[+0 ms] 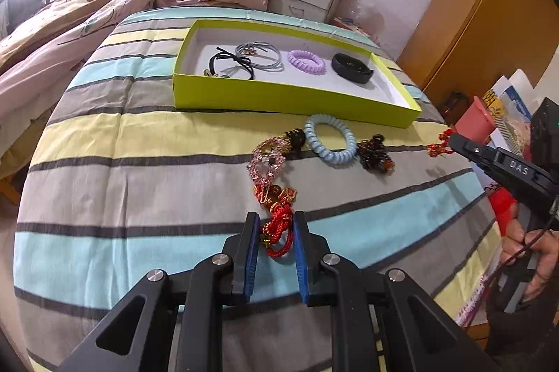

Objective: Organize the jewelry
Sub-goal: 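Lift the red tassel and red beaded clip toward the green box with both tools, then lower the red tassel and red clip into the green box and open both tools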

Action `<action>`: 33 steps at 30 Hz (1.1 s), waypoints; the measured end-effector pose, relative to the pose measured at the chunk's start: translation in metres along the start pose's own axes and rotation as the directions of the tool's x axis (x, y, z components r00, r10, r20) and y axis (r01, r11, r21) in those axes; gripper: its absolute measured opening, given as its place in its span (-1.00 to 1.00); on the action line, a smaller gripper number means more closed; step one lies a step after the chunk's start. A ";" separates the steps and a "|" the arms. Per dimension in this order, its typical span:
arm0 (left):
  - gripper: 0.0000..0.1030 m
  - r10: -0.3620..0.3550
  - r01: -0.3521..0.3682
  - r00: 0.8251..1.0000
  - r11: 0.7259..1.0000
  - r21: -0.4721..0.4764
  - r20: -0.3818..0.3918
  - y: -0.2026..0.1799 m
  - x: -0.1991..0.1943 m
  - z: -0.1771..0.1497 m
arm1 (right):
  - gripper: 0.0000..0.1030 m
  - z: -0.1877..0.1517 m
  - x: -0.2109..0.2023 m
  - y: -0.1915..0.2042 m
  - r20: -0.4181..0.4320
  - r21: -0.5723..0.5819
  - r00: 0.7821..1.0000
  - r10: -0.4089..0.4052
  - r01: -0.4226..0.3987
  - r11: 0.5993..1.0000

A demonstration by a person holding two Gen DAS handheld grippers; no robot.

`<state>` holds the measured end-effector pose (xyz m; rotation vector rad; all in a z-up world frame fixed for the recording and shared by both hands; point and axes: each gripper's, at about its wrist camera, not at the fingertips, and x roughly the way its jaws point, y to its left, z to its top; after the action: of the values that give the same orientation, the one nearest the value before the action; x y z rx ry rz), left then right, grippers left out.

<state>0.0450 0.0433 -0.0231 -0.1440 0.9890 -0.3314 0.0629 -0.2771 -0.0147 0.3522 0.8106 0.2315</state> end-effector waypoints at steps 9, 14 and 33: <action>-0.63 -0.163 0.162 0.986 0.986 -0.035 -0.029 -0.002 -0.010 -0.020 | -0.93 -0.004 -0.006 0.007 0.011 -0.006 1.000 0.000 0.000 1.000; -0.63 -0.184 0.184 0.983 0.983 0.005 -0.002 -0.016 -0.021 -0.017 | -0.93 -0.004 -0.007 0.007 0.017 -0.012 1.000 -0.002 0.002 1.000; -0.63 -0.110 0.098 0.984 0.991 0.087 0.137 -0.019 -0.038 0.055 | -0.92 0.022 -0.007 0.030 0.052 -0.079 0.998 0.023 -0.019 0.997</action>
<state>0.0684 0.0364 0.0420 -0.1445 0.8278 -0.4501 0.0726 -0.2570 0.0154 0.2917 0.7440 0.2719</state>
